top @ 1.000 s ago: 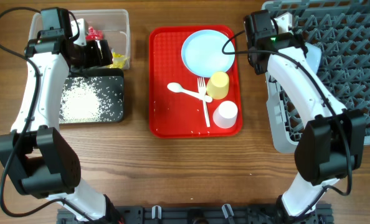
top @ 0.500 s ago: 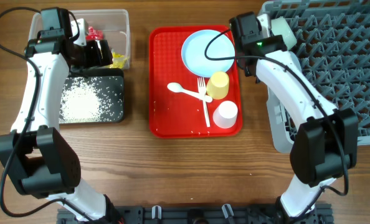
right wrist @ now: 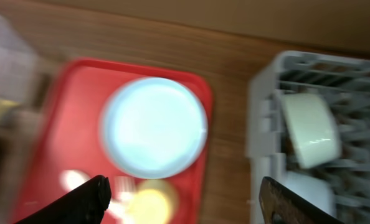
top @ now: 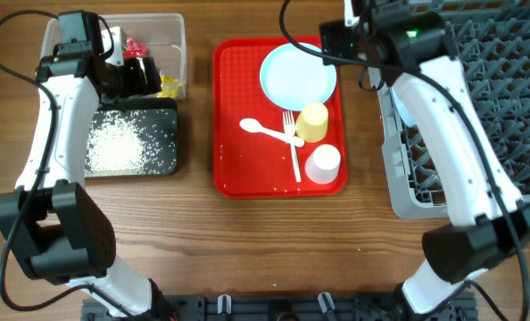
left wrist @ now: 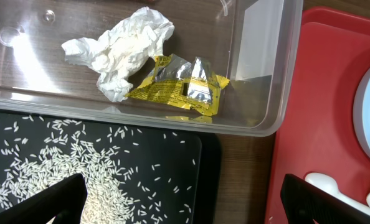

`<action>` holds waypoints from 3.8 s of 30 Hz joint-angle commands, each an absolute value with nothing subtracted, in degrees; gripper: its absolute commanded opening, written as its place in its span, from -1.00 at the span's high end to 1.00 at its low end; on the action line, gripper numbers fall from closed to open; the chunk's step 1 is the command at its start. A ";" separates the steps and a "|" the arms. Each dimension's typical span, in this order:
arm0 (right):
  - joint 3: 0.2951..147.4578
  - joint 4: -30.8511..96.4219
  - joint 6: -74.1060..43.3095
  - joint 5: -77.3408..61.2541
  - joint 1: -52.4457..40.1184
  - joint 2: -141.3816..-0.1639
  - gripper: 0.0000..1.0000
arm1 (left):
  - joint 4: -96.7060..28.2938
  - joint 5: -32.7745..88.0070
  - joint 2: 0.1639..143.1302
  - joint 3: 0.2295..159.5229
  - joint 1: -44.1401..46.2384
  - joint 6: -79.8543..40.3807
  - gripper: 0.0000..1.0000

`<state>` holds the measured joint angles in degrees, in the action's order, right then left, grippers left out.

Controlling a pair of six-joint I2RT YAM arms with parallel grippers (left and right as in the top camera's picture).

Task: Sort waste into correct bins and load items into the dishwasher rack
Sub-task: 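Move the right gripper to the light-blue plate and grasp its edge, then carry the light-blue plate to the rack and stand it upright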

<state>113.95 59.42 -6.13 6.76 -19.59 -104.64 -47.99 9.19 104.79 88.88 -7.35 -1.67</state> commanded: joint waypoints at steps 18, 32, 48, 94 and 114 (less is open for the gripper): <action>113.89 60.88 -36.88 0.08 -17.93 -132.84 -0.27 | -47.86 8.88 104.14 89.25 -7.53 -1.98 -1.00; 113.89 57.36 -39.22 0.32 -17.65 -138.43 0.14 | -47.86 8.88 104.16 89.25 -7.53 -1.98 -1.00; 114.06 51.53 -28.88 0.97 -16.16 -134.58 0.92 | -47.86 8.88 104.16 89.25 -7.53 -1.98 -1.00; 113.89 40.62 25.28 31.62 13.65 -116.60 0.92 | -47.86 8.88 104.16 89.25 -7.53 -1.98 -1.00; 113.89 31.88 28.95 38.50 12.08 -119.11 0.91 | -47.88 8.88 104.16 89.25 -7.53 -1.98 -1.00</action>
